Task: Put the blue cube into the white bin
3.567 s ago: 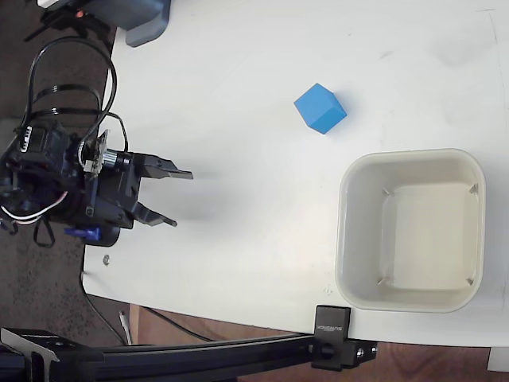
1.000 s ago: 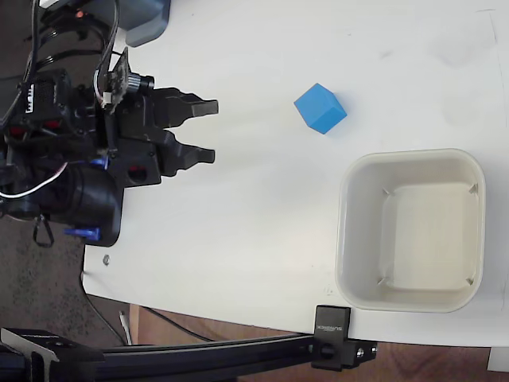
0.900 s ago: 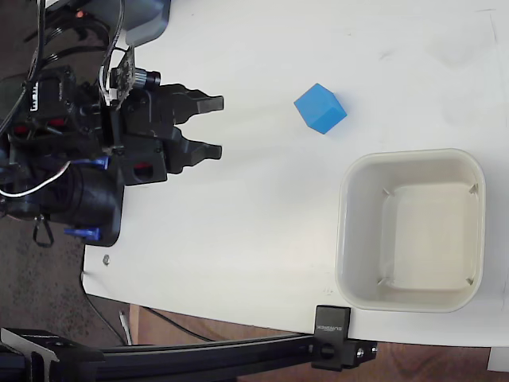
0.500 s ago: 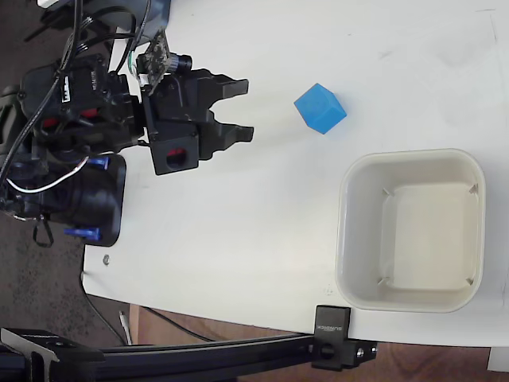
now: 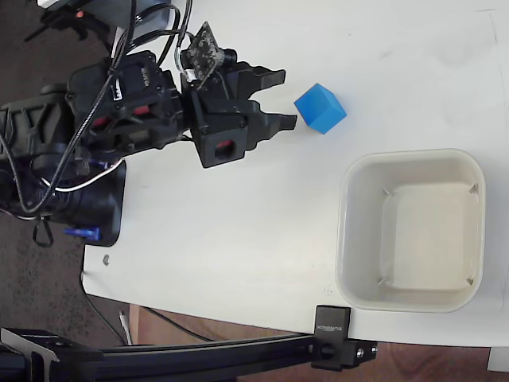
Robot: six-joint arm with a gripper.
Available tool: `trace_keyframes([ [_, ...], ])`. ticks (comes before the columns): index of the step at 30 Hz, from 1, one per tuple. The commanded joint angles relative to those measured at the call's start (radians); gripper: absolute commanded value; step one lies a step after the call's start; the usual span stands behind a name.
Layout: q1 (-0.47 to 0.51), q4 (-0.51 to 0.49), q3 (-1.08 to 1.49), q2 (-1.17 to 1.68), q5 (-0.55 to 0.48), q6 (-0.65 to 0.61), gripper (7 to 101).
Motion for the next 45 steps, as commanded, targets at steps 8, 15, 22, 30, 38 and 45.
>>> trace_keyframes([
  [8,-0.011,-0.066,-0.091,-0.054,-0.025,0.009,99.2],
  [15,-0.009,-0.135,-0.069,-0.098,-0.044,0.008,97.6],
  [22,-0.002,-0.172,-0.075,-0.156,-0.074,-0.018,97.0],
  [30,0.018,-0.202,-0.058,-0.181,-0.098,-0.026,97.6],
  [38,0.044,-0.215,-0.069,-0.216,-0.115,-0.037,92.2],
  [45,0.057,-0.230,-0.071,-0.239,-0.130,-0.031,83.1],
])
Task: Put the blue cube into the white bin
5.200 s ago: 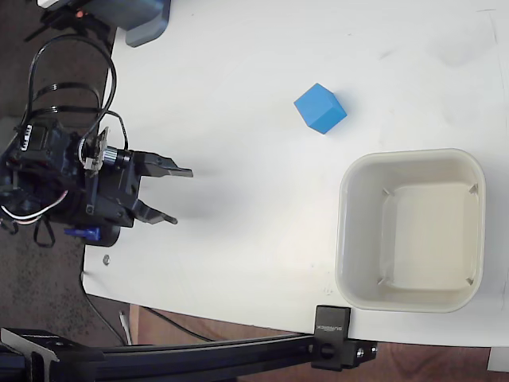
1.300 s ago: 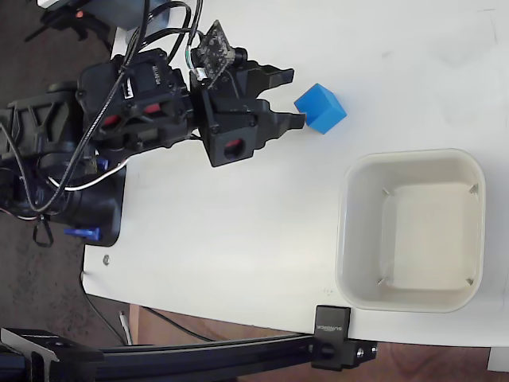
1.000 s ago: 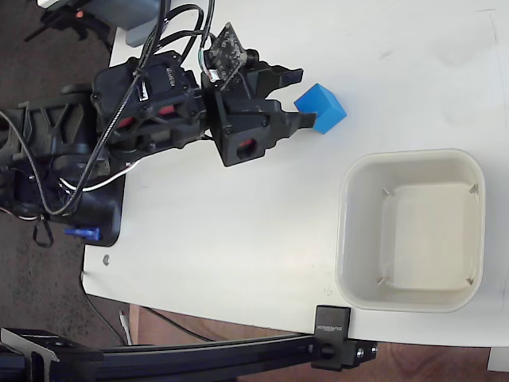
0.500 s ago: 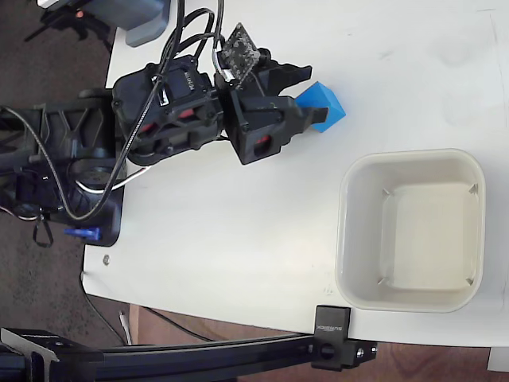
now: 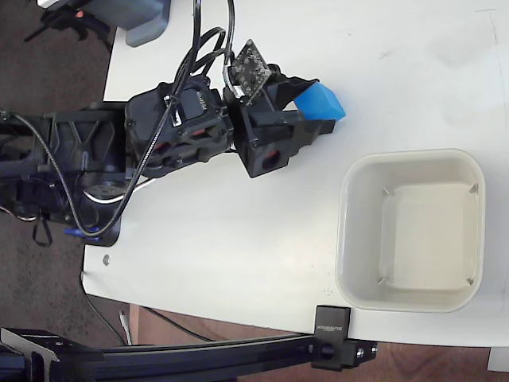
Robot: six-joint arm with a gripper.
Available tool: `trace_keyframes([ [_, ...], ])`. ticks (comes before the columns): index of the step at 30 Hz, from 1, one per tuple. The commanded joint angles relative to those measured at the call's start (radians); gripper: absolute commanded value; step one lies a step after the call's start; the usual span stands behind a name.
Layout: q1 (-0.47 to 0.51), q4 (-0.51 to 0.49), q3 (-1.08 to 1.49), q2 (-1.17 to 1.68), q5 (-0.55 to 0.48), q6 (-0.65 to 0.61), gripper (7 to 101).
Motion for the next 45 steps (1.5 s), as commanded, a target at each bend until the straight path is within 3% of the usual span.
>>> trace_keyframes([
  [1,0.006,-0.025,-0.037,0.017,-0.018,0.003,80.4],
  [10,0.003,-0.029,-0.038,0.014,-0.009,-0.002,49.7],
  [15,0.003,-0.009,-0.060,0.011,-0.003,0.009,49.5],
  [23,-0.005,0.224,-0.238,0.118,0.089,0.055,49.7],
  [27,0.009,0.402,-0.433,0.120,0.143,0.064,49.7],
  [32,0.055,0.546,-0.715,0.034,0.187,0.067,49.7],
  [34,0.084,0.537,-0.772,0.005,0.202,0.074,49.7],
  [41,0.193,0.311,-0.765,-0.087,0.207,0.179,52.7],
  [45,0.227,0.233,-0.793,-0.170,0.222,0.219,53.8],
])
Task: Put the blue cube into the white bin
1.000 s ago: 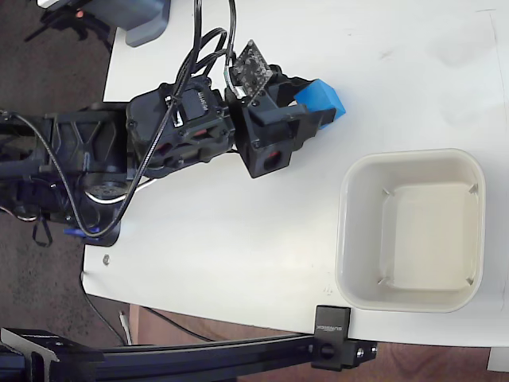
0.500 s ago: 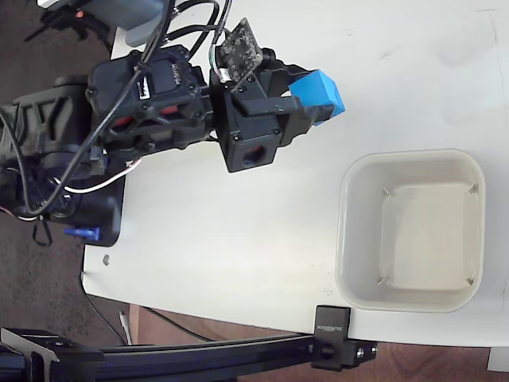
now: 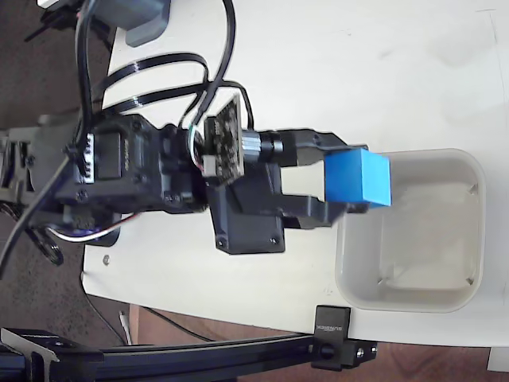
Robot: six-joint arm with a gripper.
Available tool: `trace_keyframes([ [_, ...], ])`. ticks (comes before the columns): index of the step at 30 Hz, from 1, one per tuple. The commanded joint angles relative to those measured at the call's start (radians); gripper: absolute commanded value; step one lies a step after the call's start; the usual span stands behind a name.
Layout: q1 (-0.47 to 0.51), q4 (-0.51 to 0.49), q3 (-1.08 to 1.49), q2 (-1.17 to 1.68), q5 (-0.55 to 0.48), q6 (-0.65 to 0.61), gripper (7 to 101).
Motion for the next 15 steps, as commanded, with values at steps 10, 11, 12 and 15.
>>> trace_keyframes([
  [10,0.077,-0.158,-0.100,-0.124,-0.020,0.038,94.4],
  [11,0.075,-0.158,-0.094,-0.117,-0.018,0.038,99.7],
  [12,0.074,-0.153,-0.087,-0.109,-0.012,0.037,100.0],
  [15,0.067,-0.158,-0.054,-0.077,-0.005,0.037,100.3],
])
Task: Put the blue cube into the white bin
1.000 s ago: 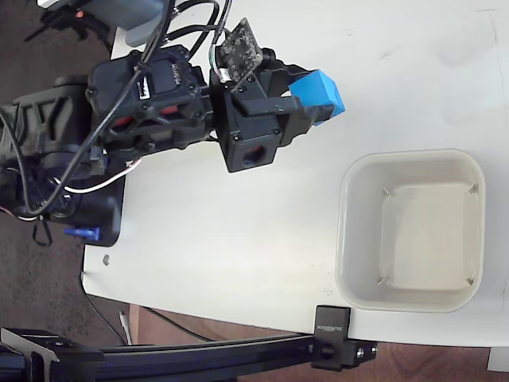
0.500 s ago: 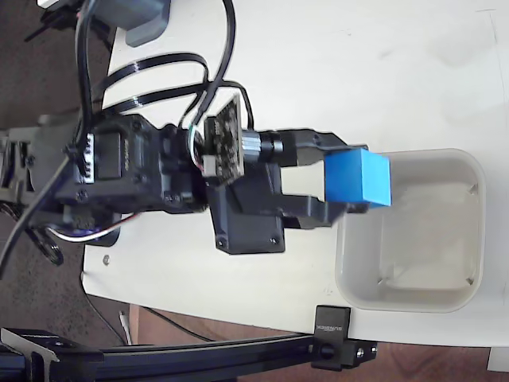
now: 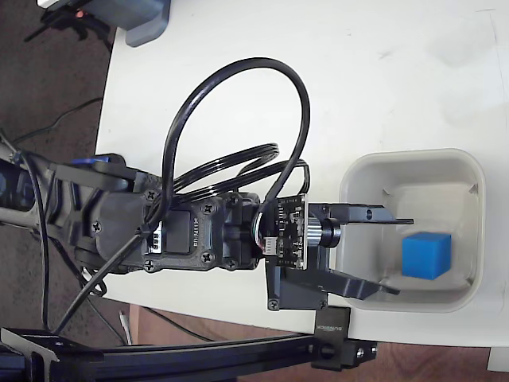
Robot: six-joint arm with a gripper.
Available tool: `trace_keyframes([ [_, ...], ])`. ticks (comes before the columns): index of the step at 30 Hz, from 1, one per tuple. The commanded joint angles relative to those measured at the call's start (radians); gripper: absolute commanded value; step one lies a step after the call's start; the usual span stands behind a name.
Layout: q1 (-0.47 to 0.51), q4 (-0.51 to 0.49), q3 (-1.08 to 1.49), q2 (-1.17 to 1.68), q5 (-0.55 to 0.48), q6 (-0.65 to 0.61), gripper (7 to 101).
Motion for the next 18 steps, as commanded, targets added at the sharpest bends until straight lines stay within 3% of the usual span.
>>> trace_keyframes([
  [1,-0.005,-0.029,0.000,0.103,0.000,0.000,100.3],
  [8,-0.092,-0.048,0.331,0.394,0.103,-0.043,100.3],
  [18,-0.284,0.227,0.911,1.054,0.261,0.014,100.3],
])
